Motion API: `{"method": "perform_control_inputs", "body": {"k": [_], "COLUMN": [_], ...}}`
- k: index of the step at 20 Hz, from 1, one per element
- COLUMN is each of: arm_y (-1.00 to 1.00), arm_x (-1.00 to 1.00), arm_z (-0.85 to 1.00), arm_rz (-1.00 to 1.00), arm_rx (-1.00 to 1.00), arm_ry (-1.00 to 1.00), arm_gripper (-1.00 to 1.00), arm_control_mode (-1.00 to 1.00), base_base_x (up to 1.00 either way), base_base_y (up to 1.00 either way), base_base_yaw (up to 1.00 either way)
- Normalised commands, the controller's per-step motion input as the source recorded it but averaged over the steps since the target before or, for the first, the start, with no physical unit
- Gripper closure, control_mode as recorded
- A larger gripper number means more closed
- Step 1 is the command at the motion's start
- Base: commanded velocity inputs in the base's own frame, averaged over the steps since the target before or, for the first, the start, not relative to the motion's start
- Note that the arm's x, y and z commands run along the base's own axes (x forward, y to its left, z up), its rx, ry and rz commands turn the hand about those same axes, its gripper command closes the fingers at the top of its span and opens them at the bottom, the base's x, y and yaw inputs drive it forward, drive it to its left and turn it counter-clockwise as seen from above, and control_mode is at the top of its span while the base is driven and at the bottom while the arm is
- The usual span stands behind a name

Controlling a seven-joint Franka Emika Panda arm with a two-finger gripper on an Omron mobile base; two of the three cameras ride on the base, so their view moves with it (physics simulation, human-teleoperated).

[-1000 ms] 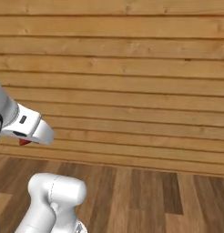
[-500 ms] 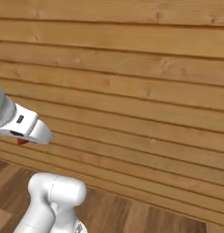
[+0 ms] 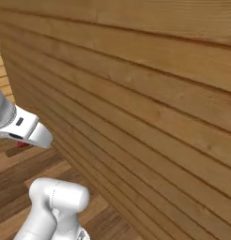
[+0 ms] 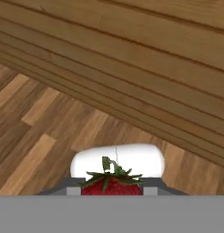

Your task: Take the strawberry from the fridge and place it on top of the pancake, located on the dining counter.

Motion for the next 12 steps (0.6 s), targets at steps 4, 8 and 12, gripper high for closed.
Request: {"method": "perform_control_inputs", "body": {"k": [4,8,12], "arm_y": [0.0,0.0,0.0], "arm_x": [0.0,0.0,0.0], "arm_z": [0.0,0.0,0.0], "arm_rz": [0.0,0.0,0.0], "arm_rx": [0.0,0.0,0.0], "arm_ry": [0.0,0.0,0.0], "arm_gripper": [1.0,1.0,1.0], "arm_control_mode": [1.0,1.0,1.0], "base_base_x": [0.56,0.68,0.89], "base_base_y": [-0.01,0.0,0.0], "base_base_yaw": [0.85,0.85,0.77]}}
